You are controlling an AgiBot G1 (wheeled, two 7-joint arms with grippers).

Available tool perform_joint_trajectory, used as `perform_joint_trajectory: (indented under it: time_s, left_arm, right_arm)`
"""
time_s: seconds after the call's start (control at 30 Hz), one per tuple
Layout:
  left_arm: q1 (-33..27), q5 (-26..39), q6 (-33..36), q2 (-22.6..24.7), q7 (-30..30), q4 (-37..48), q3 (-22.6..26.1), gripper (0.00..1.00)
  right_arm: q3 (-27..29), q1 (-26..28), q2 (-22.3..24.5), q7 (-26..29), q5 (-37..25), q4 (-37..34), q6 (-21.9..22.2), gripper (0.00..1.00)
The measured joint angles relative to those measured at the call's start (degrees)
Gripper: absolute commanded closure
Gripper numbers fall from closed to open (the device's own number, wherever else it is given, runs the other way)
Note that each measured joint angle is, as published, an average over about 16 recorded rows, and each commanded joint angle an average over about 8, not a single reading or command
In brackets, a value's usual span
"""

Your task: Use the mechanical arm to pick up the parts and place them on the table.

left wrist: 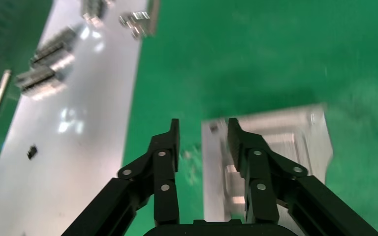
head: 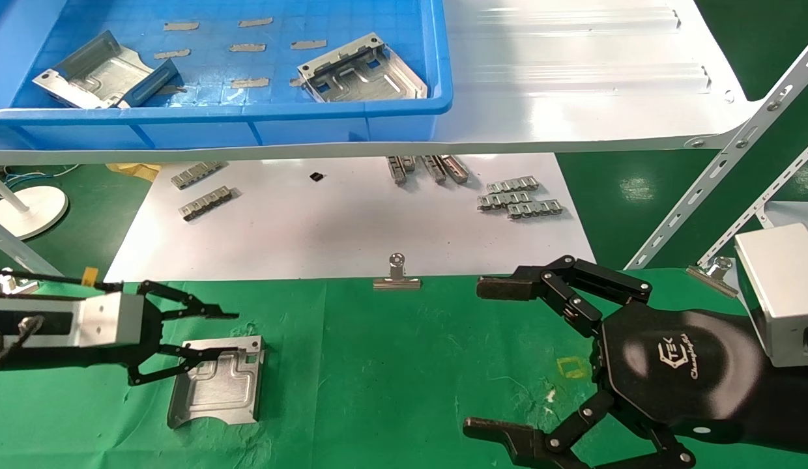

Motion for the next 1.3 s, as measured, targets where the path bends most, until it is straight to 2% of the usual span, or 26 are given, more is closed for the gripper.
perform_joint_trajectory:
  time_s: [0.3, 0.67, 1.3]
  left_arm:
    - [0.7, -4.7, 1.2, -0.8, -5.8, 0.7, -2.0, 0.00]
    - [2.0, -5.9, 1.1, -1.4, -8.2, -1.4, -3.4, 0.00]
    - [11.4, -9.5, -0.6, -4.6, -22.1, -19.9, -13.0, 0.00]
  right_arm:
    - [0.0, 0.0, 0.0, 0.0, 0.0, 0.0, 0.0, 0.00]
    - [0.0, 0.0, 0.0, 0.0, 0.0, 0.0, 0.0, 0.00]
    - [0.0, 0.0, 0.0, 0.0, 0.0, 0.0, 0.0, 0.00]
